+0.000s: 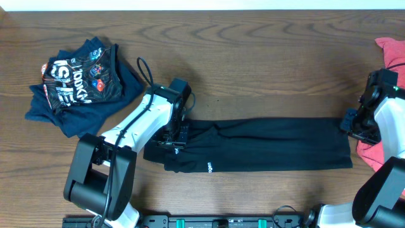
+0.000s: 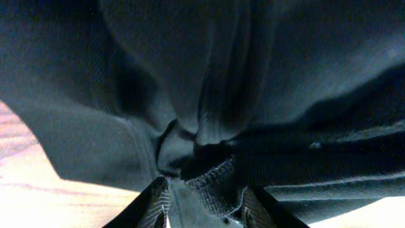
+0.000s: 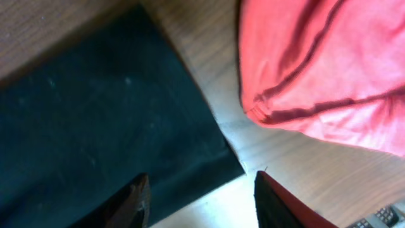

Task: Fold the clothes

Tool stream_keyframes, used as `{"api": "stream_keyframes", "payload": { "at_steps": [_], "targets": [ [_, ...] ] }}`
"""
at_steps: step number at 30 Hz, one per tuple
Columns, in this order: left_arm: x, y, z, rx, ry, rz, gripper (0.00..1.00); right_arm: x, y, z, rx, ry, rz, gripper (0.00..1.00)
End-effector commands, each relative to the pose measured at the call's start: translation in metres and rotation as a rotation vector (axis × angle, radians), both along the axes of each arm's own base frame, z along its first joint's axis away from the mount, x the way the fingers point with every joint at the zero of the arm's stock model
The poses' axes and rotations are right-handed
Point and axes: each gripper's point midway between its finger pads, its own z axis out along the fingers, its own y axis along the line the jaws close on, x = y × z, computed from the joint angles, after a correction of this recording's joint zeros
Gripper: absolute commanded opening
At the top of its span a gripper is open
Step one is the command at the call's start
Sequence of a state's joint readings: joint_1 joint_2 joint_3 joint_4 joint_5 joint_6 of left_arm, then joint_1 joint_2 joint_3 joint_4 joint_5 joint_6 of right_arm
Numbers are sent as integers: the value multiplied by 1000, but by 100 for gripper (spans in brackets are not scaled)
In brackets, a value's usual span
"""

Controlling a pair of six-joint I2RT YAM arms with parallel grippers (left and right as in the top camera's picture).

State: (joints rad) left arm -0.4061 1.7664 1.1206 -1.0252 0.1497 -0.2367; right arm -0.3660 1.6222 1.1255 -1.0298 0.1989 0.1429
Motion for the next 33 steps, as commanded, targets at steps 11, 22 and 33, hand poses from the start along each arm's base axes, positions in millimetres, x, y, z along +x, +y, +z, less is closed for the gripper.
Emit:
{"api": "stream_keyframes", "payload": {
  "at_steps": [11,22,33],
  "targets": [
    [20,6,60,-57,-231,38,46,0,11,-63,77,-86,262,54],
    [20,7,64,-63,-247,41,47,-14,24,-96,135,-120,251,51],
    [20,7,64,-63,-247,41,47,8,0,-58,41,-136,213,86]
  ]
}}
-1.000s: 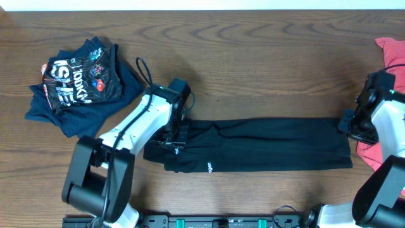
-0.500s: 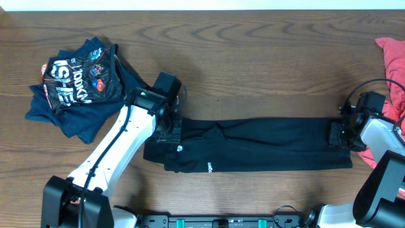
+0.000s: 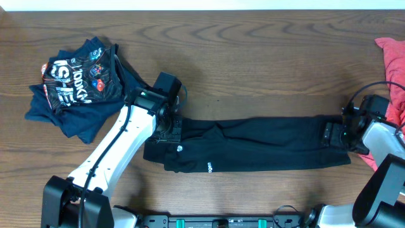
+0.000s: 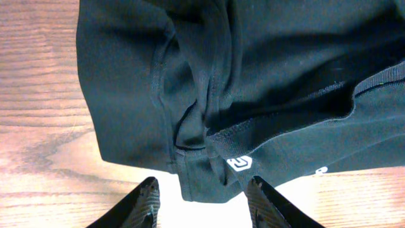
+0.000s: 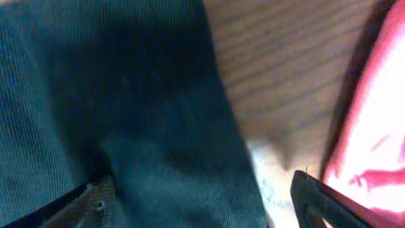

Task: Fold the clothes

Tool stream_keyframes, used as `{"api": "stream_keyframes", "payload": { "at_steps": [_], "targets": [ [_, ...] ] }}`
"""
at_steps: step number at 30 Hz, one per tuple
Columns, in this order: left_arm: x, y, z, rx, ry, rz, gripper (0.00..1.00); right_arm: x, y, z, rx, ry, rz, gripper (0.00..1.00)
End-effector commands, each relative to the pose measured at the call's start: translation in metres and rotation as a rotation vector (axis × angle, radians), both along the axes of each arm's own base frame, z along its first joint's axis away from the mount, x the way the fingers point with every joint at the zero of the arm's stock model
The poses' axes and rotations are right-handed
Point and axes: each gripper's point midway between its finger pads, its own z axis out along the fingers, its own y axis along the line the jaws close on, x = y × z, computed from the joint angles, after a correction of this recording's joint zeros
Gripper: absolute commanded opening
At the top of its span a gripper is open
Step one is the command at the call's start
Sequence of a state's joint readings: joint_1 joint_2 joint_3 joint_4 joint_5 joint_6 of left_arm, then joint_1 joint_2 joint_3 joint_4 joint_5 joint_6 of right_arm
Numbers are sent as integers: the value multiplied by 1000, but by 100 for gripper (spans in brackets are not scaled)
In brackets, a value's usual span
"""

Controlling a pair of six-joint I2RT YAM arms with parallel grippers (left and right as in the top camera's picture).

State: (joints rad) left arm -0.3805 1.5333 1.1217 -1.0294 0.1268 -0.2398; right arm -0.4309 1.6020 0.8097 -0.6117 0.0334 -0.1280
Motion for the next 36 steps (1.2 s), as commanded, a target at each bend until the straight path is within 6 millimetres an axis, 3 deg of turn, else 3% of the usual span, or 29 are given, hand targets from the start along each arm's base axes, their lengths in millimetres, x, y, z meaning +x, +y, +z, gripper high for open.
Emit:
{"api": "stream_keyframes", "payload": {
  "at_steps": [1,6,12,17,18,20,21,22,28,32,36],
  "targets": [
    [5,2,7,2,-26,16,47,10,-12,11,-51,-6,0,86],
    [5,2,7,2,-26,16,47,4,-6,2,-32,19,45,86],
    [5,2,7,2,-26,16,47,-5,13,-23,61,42,97,83],
    [5,2,7,2,-26,16,47,-10,22,-35,115,72,101,73],
    [5,2,7,2,-27,16,47,-9,23,-35,123,67,111,64],
    [5,2,7,1,-27,16,47,-8,23,-34,119,61,112,29],
    [6,1,7,1,-28,16,47,-8,22,-33,118,60,112,7],
    [6,1,7,1,-29,16,47,-7,22,-33,117,58,112,1],
    [8,1,7,-2,-37,16,47,8,11,-22,84,27,57,1],
    [12,-1,8,-8,-52,16,47,15,-24,1,-67,60,-60,1],
    [13,-1,8,-10,-57,16,47,21,-57,37,-209,94,-111,1]
  ]
}}
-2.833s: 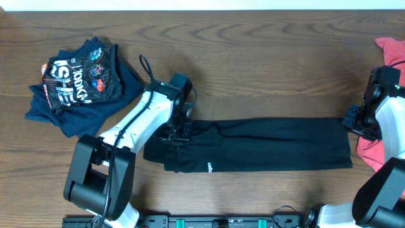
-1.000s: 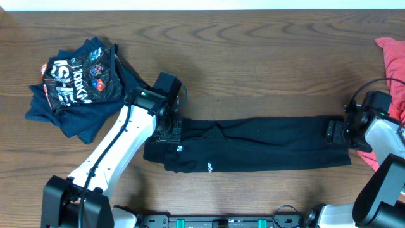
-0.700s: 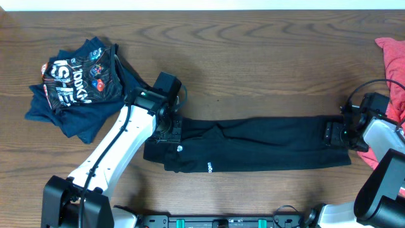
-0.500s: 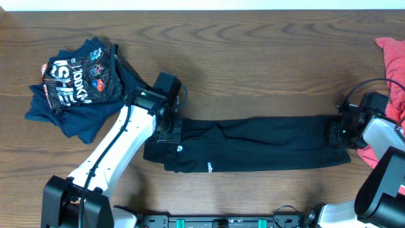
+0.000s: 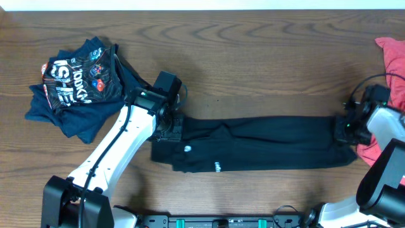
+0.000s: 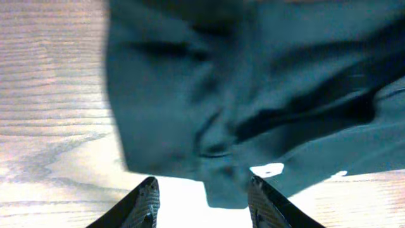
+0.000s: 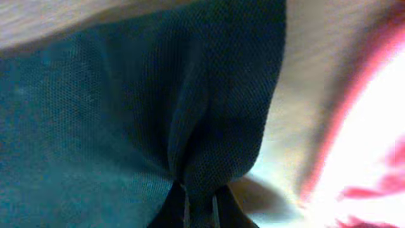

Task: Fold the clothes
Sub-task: 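Fold the shirt's right end leftward with the right gripper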

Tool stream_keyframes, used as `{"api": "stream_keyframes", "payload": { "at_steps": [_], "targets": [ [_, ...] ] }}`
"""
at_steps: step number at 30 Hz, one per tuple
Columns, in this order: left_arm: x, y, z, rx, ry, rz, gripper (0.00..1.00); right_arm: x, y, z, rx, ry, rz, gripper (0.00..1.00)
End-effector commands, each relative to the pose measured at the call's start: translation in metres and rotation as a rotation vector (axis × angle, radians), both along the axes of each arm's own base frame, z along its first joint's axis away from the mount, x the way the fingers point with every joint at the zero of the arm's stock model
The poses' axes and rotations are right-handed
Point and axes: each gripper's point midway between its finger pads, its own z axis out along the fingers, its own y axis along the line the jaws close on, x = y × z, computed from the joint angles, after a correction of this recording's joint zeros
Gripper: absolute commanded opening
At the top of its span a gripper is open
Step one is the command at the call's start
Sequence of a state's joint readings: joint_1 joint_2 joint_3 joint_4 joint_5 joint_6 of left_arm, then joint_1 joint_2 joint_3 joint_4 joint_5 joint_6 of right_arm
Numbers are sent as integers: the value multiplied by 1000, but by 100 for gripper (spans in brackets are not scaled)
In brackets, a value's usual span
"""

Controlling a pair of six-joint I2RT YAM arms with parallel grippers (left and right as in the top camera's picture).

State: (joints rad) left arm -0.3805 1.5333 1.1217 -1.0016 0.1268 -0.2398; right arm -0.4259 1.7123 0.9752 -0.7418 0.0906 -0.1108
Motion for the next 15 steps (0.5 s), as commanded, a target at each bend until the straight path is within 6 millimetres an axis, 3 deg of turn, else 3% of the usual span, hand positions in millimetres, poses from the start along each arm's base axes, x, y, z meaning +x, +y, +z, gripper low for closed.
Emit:
{"api": "stream_keyframes", "payload": {
  "at_steps": [1,4,8,12,15],
  "targets": [
    [7,1,8,0,-32,16,47,12,-46,38,-207,5,-89,1],
    [9,1,8,-4,-40,17,47,27,-43,58,-169,-41,-106,1],
    [11,0,8,-8,-49,17,48,51,-14,77,-23,-117,-59,1],
    [11,0,8,-9,-47,31,52,56,11,86,-1,-107,10,1],
    [12,-1,8,-10,-51,32,52,55,41,85,18,-70,92,1]
  ]
}}
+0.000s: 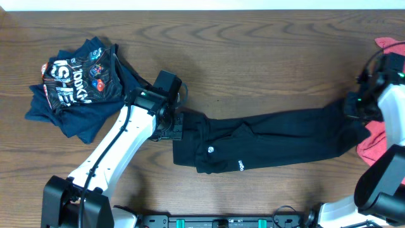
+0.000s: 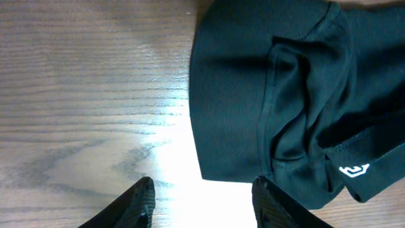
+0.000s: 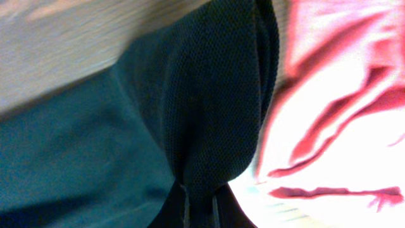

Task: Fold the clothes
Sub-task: 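Fold the shirt's right end leftward with the right gripper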

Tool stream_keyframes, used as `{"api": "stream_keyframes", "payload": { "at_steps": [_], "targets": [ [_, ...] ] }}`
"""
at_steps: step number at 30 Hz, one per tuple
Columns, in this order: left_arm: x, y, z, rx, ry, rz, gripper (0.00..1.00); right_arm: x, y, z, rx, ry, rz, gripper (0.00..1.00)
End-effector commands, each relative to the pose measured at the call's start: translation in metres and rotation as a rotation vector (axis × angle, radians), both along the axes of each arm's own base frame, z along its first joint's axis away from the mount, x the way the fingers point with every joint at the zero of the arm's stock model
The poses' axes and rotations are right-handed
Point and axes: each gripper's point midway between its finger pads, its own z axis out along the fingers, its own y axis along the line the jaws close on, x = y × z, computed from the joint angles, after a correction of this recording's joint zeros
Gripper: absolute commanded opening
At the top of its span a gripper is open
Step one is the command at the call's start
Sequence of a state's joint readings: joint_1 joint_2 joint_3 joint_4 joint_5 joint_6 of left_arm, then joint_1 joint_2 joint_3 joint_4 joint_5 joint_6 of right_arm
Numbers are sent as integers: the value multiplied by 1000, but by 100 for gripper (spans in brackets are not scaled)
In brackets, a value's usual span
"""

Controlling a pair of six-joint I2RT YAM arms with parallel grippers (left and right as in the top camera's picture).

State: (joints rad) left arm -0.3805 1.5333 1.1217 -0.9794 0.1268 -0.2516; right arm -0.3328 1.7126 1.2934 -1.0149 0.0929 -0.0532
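Long black trousers (image 1: pixel 272 142) lie across the table's front, waist end at the left with a small white logo (image 2: pixel 354 170). My left gripper (image 1: pixel 169 125) hovers open just left of the waist edge (image 2: pixel 234 114), its fingers (image 2: pixel 130 206) over bare wood. My right gripper (image 1: pixel 354 107) is shut on the leg end (image 3: pixel 209 107), a bunch of black cloth pinched between the jaws and raised at the far right.
A pile of dark blue printed garments (image 1: pixel 79 82) lies at the back left. Red clothing (image 1: pixel 392 57) lies at the right edge, under and beside my right arm, bright in the right wrist view (image 3: pixel 342 120).
The trousers have shifted to the right, the waist end now clear of my left fingers. My right gripper has moved back and up with the leg end held.
My left gripper was shut on the waist cloth and my right was open by the leg end. Then the left stood open above the waist and the right was over the leg end. The right then shut on it, and the trousers now lie further right.
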Motion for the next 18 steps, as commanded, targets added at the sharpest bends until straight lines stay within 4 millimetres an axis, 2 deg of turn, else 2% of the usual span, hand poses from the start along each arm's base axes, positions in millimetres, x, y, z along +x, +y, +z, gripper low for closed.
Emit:
{"api": "stream_keyframes", "payload": {
  "at_steps": [1,6,10,18],
  "targets": [
    [7,1,8,-2,-32,20,52,8,38,8,35,-8,84,1],
    [7,1,8,-1,-32,20,52,5,91,6,46,45,241,1],
    [7,1,8,-1,-31,20,52,-2,125,2,49,80,342,1],
    [7,1,8,-1,-31,20,52,-19,172,-20,57,117,437,2]
  ]
}}
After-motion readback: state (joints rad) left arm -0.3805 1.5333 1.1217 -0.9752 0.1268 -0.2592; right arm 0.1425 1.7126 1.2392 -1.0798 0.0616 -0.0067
